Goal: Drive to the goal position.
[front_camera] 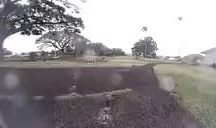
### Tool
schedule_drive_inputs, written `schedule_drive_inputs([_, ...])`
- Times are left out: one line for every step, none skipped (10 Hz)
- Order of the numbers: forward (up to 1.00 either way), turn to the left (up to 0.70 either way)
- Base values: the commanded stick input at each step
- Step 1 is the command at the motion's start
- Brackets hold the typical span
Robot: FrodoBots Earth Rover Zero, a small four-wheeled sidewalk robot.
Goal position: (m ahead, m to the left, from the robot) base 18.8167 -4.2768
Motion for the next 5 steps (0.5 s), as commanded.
schedule_drive_inputs([1.00,-0.32])
schedule_drive_inputs([1.00,-0.17])
schedule_drive_inputs([1.00,-0.18])
schedule_drive_inputs([1.00,-0.34])
schedule_drive_inputs([1.00,-0.38])
